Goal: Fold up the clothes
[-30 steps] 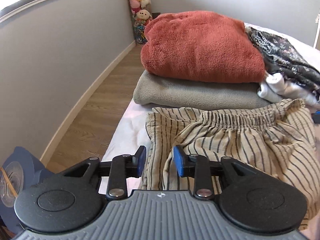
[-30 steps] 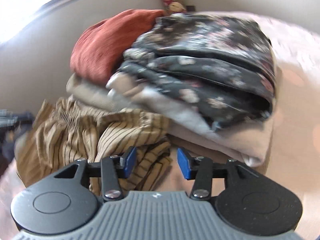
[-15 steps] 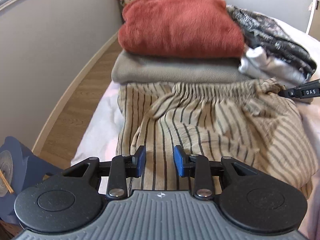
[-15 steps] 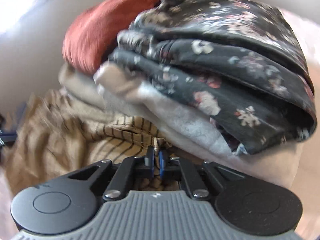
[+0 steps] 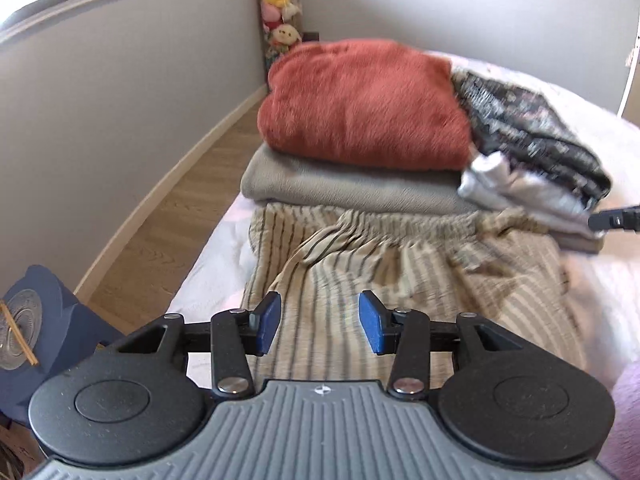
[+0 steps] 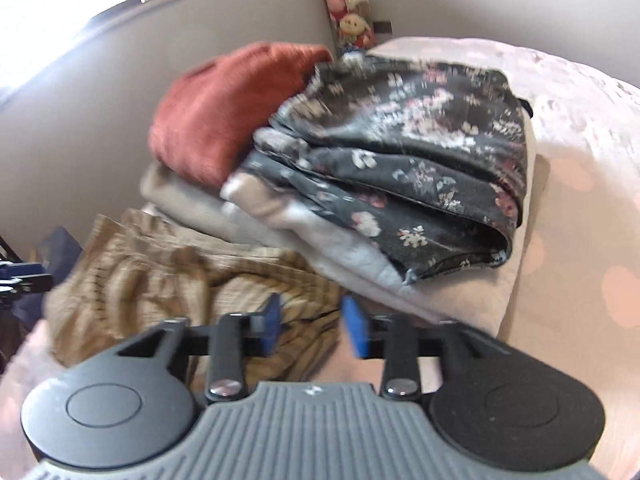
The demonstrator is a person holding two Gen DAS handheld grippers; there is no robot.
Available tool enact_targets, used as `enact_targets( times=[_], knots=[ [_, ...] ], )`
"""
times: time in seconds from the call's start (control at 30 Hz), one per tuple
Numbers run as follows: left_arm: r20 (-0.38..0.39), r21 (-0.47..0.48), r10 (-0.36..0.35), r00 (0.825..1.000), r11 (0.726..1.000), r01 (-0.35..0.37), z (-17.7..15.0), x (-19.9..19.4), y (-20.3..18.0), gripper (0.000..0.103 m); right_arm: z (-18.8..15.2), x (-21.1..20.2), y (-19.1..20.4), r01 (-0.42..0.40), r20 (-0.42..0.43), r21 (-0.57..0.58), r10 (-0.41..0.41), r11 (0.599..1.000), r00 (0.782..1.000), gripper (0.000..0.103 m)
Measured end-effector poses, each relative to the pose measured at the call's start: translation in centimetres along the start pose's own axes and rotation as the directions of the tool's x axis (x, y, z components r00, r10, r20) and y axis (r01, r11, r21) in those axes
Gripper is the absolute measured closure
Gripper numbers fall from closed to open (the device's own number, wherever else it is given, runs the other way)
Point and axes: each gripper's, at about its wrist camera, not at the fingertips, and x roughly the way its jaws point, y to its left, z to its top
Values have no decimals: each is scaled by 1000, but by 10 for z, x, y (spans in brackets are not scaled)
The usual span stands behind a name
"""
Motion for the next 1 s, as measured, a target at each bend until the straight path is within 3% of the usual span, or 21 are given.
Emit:
enact_targets(
  times=[0.17, 0.47, 0.5, 0.63, 0.8, 1.0],
  knots=[
    [79, 26, 7, 997, 1000, -9, 4, -48, -26, 52, -15, -48, 26, -62, 54, -24, 63, 998, 997, 36],
    [137, 49, 39, 990, 998, -46, -9, -125, -74, 32, -48, -126, 75, -126, 129, -42, 131, 991, 983, 16],
    [144, 35, 48, 988, 998, -53, -11, -132, -79, 27, -52, -132, 79, -121, 136, -42, 126, 992, 983, 14],
    [159, 14, 111, 981, 993, -115, -21, -153, -100, 27, -67, -150, 94, -94, 161, -48, 101, 994, 982, 10],
    [222, 88, 203, 954, 970, -227, -42, -174, -129, 26, -94, -166, 106, 3, 225, -82, 16, 997, 974, 6],
    [206, 79, 210, 956, 970, -230, -64, -182, -142, 26, -124, -170, 107, 98, 248, -116, -67, 988, 966, 6]
  ],
)
